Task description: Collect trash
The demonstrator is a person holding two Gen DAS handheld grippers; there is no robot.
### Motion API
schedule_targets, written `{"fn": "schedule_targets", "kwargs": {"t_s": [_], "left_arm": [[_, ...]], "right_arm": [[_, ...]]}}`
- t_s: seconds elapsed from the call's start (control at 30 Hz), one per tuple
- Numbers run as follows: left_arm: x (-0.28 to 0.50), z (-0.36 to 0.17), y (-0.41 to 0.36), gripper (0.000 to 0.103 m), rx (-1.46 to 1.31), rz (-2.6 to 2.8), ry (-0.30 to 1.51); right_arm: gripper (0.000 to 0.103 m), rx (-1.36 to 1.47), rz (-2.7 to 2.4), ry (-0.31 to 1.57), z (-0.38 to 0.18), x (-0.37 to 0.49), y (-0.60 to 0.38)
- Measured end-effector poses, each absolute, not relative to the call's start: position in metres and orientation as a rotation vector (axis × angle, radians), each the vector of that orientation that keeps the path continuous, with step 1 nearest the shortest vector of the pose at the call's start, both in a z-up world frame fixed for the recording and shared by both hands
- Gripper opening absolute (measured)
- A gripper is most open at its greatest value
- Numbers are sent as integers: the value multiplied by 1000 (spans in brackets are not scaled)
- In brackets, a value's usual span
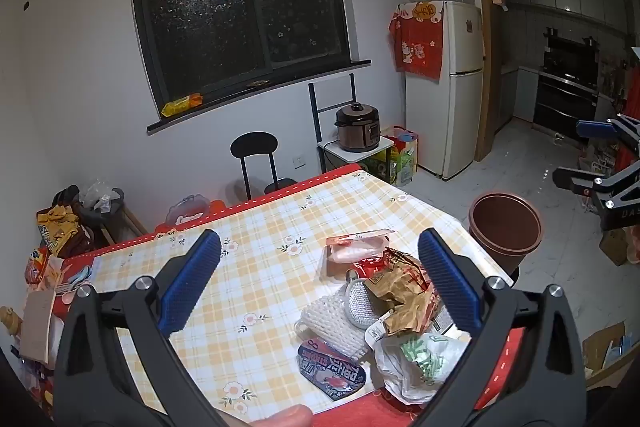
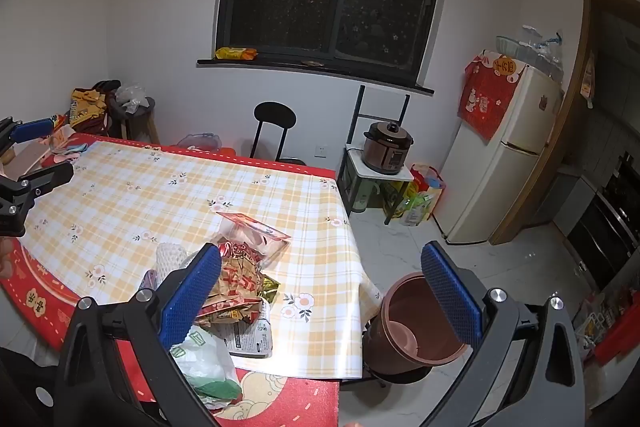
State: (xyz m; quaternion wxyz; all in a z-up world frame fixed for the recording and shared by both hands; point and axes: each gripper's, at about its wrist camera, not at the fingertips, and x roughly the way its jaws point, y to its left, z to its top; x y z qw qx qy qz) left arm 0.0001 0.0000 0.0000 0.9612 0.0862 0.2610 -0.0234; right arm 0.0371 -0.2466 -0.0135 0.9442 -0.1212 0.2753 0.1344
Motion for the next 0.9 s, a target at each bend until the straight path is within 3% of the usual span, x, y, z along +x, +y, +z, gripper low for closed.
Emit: {"fn": "schedule_targets", "kwargs": {"t_s": [0.9], "left_arm": [[-3, -1, 1, 97, 170, -47, 525]], "right_arm": [[99, -242, 277, 560, -13, 37, -247]]}}
